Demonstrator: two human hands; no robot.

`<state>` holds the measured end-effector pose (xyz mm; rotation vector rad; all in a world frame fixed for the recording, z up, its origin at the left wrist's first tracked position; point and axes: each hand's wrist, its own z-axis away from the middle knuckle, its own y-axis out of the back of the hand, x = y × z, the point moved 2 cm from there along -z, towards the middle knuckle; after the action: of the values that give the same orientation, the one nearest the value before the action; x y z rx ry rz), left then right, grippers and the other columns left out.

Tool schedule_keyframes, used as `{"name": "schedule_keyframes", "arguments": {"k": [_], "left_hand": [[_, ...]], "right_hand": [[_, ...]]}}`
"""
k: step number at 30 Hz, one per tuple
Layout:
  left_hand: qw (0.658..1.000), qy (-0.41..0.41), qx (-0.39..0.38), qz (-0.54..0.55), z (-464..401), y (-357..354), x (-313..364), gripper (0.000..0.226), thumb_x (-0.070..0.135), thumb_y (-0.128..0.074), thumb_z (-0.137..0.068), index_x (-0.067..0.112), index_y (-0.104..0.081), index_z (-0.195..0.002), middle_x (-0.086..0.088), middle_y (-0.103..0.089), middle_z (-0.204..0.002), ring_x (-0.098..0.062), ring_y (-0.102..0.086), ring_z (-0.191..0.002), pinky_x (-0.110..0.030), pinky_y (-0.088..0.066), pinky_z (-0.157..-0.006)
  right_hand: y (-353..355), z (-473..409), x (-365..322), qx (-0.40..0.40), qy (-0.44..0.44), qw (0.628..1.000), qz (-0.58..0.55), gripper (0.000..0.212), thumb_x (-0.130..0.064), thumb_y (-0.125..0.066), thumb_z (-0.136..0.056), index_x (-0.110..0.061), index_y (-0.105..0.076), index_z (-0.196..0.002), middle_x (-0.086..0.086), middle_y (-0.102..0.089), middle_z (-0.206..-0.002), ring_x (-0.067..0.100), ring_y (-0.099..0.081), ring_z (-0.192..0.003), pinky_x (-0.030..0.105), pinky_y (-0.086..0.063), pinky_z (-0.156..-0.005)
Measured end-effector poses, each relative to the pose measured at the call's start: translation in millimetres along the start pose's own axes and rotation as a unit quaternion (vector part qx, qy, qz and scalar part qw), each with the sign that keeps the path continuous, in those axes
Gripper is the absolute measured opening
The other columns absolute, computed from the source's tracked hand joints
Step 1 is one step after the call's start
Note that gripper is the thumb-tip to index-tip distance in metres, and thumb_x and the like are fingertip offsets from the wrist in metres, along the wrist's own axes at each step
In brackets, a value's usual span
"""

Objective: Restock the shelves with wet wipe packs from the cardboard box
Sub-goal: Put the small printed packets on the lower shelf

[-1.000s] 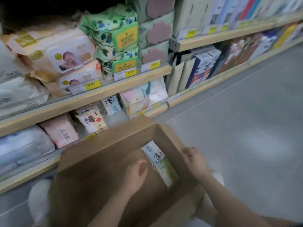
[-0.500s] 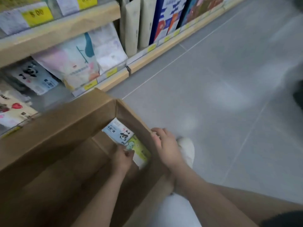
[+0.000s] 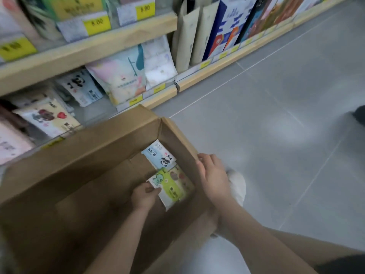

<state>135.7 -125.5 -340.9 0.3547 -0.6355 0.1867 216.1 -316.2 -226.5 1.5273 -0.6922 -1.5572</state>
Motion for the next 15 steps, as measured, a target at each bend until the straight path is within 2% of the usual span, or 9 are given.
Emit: {"name": "schedule_keyframes", "arguments": {"k": [3, 5, 7, 8, 10, 12, 15], "left_hand": [[0.998, 0.002, 0.037, 0.06, 16, 42, 6, 0.019, -0.001, -0.074, -0.074, 0.014, -0.062, -0.075, -0.014, -0.067, -0.086, -0.031, -0.067, -0.084, -0.047, -0.056, -0.081], [0.993, -0.01, 0.068, 0.096, 24, 70, 13, 0.016, -0.005, -0.068, -0.079, 0.008, -0.06, -0.084, -0.014, -0.064, -0.086, -0.027, -0.064, -0.077, -0.033, -0.059, -0.066], [0.989, -0.018, 0.074, 0.127, 27, 93, 16, 0.016, -0.008, -0.063, -0.082, 0.006, -0.056, -0.087, -0.011, -0.061, -0.084, -0.019, -0.059, -0.072, -0.019, -0.054, -0.05], [0.988, -0.019, 0.076, 0.132, 26, 102, 14, 0.017, -0.007, -0.063, -0.083, 0.008, -0.055, -0.084, -0.011, -0.061, -0.087, -0.018, -0.058, -0.072, -0.021, -0.053, -0.051], [0.986, -0.016, 0.085, 0.141, 23, 119, 7, 0.021, -0.003, -0.064, -0.083, 0.016, -0.055, -0.08, -0.012, -0.063, -0.093, -0.021, -0.06, -0.078, -0.03, -0.053, -0.066], [0.986, -0.021, 0.09, 0.138, 16, 132, 5, 0.02, 0.003, -0.068, -0.082, 0.019, -0.056, -0.083, -0.01, -0.064, -0.096, -0.024, -0.061, -0.086, -0.036, -0.051, -0.081], [0.988, -0.019, 0.091, 0.125, 3, 142, -2, 0.017, 0.01, -0.069, -0.082, 0.017, -0.059, -0.094, -0.006, -0.065, -0.098, -0.022, -0.062, -0.09, -0.038, -0.05, -0.086]], "right_hand": [[-1, 0, -20, 0.044, 0.038, 0.996, 0.061, 0.042, -0.041, -0.033, -0.093, -0.015, -0.058, -0.116, 0.006, -0.057, -0.108, 0.029, -0.054, -0.098, 0.037, -0.041, -0.085], [-7, -1, -46, 0.076, 0.097, 0.989, 0.085, 0.036, -0.037, -0.038, -0.091, -0.016, -0.057, -0.112, 0.005, -0.057, -0.106, 0.026, -0.052, -0.092, 0.036, -0.04, -0.078], [-20, -1, -70, 0.046, 0.152, 0.984, 0.077, 0.036, -0.037, -0.039, -0.09, -0.017, -0.057, -0.113, 0.001, -0.057, -0.108, 0.021, -0.05, -0.093, 0.032, -0.038, -0.076], [-30, -3, -77, 0.014, 0.157, 0.985, 0.069, 0.037, -0.038, -0.04, -0.09, -0.017, -0.058, -0.114, 0.0, -0.057, -0.109, 0.019, -0.05, -0.094, 0.03, -0.037, -0.077], [-58, -10, -76, -0.051, 0.115, 0.991, 0.038, 0.033, -0.032, -0.049, -0.091, -0.015, -0.057, -0.118, 0.0, -0.055, -0.114, 0.019, -0.05, -0.099, 0.029, -0.039, -0.082], [-83, -21, -71, -0.09, 0.03, 0.995, -0.014, 0.033, -0.023, -0.056, -0.09, -0.015, -0.054, -0.122, 0.002, -0.052, -0.119, 0.021, -0.05, -0.107, 0.036, -0.046, -0.089], [-112, -39, -66, -0.125, -0.038, 0.991, -0.031, 0.043, -0.019, -0.061, -0.086, -0.011, -0.049, -0.127, 0.009, -0.047, -0.127, 0.03, -0.05, -0.115, 0.045, -0.046, -0.095]]}}
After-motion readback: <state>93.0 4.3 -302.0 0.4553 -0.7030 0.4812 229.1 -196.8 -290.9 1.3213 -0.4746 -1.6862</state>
